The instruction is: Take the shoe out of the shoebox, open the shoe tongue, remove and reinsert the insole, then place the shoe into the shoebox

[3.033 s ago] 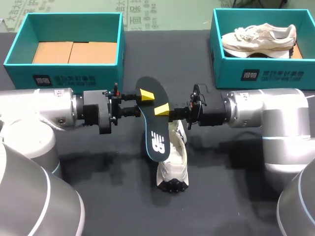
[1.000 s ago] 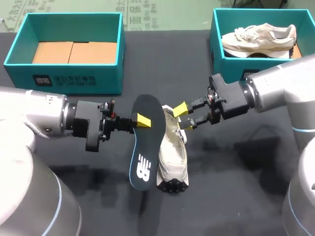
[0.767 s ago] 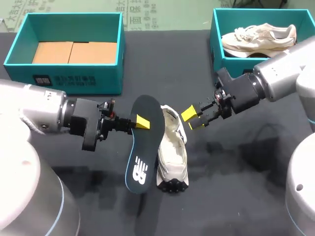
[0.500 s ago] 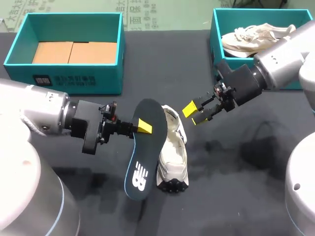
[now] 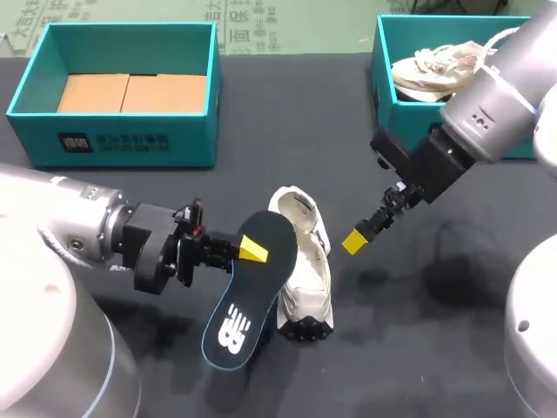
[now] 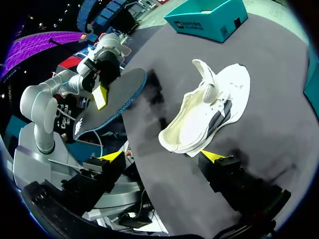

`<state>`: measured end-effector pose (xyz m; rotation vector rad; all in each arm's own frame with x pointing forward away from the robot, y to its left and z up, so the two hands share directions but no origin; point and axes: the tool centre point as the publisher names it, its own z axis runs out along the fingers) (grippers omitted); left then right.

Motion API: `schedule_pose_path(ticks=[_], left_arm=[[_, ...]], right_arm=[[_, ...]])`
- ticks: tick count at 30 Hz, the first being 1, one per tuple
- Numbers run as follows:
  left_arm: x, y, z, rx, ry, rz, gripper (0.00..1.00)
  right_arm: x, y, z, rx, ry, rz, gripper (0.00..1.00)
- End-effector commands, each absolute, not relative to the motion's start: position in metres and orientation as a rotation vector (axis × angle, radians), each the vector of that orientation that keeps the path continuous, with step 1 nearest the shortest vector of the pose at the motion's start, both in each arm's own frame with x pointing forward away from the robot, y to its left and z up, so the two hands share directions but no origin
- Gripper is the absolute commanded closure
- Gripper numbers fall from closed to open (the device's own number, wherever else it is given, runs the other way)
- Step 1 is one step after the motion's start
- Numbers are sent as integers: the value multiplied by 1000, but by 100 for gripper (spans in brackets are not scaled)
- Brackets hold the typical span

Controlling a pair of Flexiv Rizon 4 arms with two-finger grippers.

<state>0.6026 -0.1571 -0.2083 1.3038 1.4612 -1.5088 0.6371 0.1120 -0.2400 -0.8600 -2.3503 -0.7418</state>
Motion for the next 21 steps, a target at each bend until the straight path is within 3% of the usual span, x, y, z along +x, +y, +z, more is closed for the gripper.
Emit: schedule_pose_path(ticks=[1,21], left_arm=[[605,-158,-208,1311,1460,-1512,100],[579,-159,-252,1311,1529,-1658,100]], right_arm=[[639,114,-236,-862,-2366,-714,0],[612,120,-290,-707,-2724,-666,0]])
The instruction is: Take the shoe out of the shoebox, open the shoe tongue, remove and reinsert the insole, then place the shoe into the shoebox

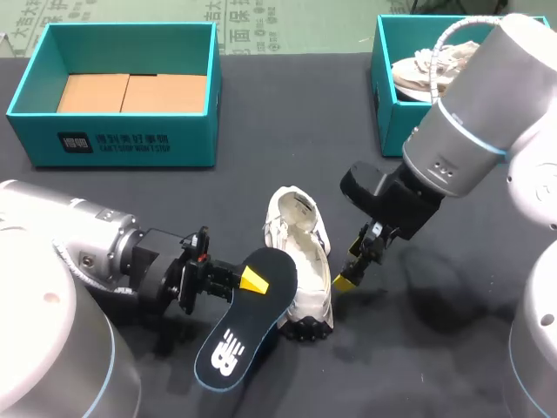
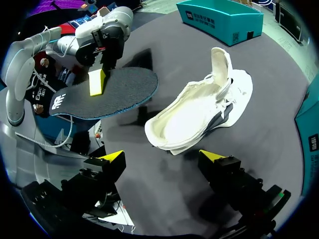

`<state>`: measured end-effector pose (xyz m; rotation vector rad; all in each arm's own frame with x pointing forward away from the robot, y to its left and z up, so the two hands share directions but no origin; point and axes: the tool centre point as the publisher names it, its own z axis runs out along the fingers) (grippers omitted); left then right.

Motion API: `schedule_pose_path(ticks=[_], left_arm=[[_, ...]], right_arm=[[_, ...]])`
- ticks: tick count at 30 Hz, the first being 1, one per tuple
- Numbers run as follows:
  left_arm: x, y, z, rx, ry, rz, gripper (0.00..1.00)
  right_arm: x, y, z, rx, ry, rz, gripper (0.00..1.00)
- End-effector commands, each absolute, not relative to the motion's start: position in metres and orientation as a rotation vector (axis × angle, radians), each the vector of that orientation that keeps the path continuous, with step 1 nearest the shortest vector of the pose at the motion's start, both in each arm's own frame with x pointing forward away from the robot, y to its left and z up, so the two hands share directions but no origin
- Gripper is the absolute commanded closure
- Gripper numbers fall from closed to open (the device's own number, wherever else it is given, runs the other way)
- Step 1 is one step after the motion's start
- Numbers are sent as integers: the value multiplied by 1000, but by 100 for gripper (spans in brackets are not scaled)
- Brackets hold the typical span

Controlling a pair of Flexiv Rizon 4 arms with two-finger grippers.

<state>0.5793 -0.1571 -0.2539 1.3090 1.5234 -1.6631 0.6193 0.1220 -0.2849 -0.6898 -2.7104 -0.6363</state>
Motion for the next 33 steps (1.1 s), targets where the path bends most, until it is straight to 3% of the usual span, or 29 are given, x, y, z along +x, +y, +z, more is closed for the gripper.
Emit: schedule_pose_path(ticks=[1,33], left_arm=[[579,-159,-252,1311,1529,-1658,100],[574,-158,-248,1164,1632,-1755,100]], right_arm=[[612,120,-290,-707,-2724,-666,0],[624,113,-312,-514,-2961,-705,0]])
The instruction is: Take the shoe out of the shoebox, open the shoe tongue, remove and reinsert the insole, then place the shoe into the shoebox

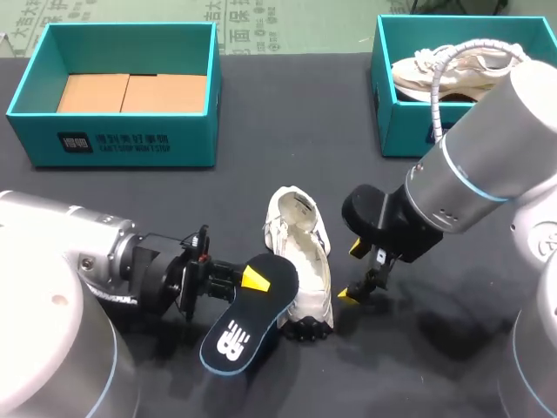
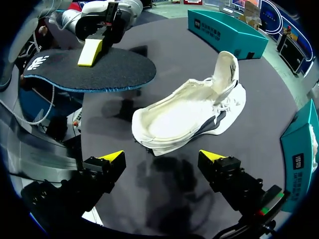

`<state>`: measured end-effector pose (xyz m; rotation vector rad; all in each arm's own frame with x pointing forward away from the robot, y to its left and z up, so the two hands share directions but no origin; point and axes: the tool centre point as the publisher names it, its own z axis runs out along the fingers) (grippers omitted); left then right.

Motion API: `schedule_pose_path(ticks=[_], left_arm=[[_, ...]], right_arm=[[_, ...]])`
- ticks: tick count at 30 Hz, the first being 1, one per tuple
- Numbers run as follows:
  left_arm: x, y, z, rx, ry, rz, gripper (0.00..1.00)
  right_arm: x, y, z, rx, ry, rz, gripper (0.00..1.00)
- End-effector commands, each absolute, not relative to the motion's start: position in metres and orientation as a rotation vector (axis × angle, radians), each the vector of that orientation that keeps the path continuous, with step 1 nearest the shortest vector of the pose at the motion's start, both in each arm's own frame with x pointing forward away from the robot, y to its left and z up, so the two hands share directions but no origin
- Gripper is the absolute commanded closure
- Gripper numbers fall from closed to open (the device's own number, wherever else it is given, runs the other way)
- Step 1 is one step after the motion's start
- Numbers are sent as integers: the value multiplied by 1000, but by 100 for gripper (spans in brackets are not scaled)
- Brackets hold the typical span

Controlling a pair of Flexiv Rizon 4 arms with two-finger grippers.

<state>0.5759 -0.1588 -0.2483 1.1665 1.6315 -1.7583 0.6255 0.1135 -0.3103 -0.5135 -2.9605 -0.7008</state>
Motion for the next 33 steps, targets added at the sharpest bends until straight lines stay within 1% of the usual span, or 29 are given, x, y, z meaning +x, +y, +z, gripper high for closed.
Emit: schedule_pose_path(ticks=[1,5,10,33], left_arm=[[574,-158,-248,1164,1632,-1755,100],[578,-172,-257,1138,1613,-1851,100],[581,-176,-260,1125,1612,-1865,100],[574,-182,-253,1088,1649,-1839,100]], right_arm=[[624,113,-312,-514,-2961,-705,0],[631,113,-312,-448,-3058,-635,0],[636,117,-319,-347,-3123,-604,0],[645,112,-342,-289,-3118,-721,0]])
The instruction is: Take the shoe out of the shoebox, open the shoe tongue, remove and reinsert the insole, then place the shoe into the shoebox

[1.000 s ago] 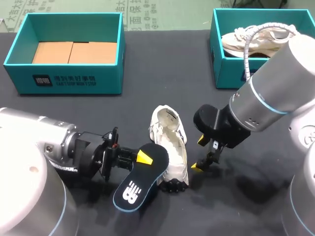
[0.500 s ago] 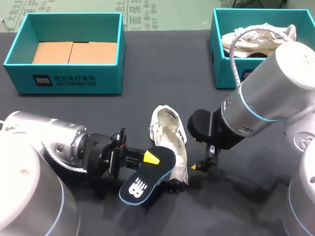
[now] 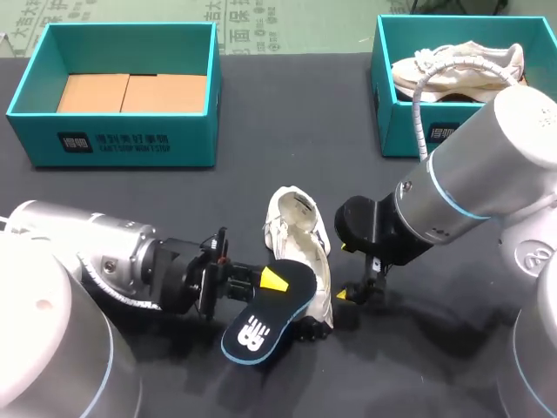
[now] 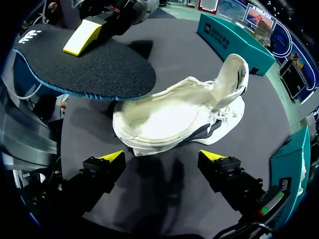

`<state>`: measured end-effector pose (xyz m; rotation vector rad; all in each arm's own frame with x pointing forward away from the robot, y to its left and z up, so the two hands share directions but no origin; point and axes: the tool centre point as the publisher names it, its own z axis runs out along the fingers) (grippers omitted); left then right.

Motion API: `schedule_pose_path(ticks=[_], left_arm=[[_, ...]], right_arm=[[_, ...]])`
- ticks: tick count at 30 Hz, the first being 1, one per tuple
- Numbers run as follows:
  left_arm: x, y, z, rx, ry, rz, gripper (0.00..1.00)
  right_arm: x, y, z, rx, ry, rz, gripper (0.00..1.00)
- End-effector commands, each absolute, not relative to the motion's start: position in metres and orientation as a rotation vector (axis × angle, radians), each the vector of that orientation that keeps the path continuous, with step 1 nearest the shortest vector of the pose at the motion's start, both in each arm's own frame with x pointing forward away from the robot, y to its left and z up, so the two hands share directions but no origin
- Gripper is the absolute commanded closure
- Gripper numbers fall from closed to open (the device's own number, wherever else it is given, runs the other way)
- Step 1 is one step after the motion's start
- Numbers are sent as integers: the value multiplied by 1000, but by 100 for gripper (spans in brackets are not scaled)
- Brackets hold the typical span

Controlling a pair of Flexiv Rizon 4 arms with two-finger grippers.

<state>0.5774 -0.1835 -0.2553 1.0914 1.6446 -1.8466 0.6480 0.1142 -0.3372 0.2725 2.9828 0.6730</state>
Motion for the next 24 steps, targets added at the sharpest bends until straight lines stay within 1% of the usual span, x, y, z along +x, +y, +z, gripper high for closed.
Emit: schedule_pose_path(ticks=[1,6,18,24], left_arm=[[574,-182,-253,1088,1649,-1839,100],[576,-186,-255,1073,1657,-1856,100],[588,-196,-252,838,1714,-2056,100],[589,-197,-253,833,1727,-2049,100]], right_arm=[[645,112,-342,276,2979,689,0],[645,112,-342,276,2979,689,0],[645,112,-342,276,2979,689,0],[645,112,-342,276,2979,689,0]])
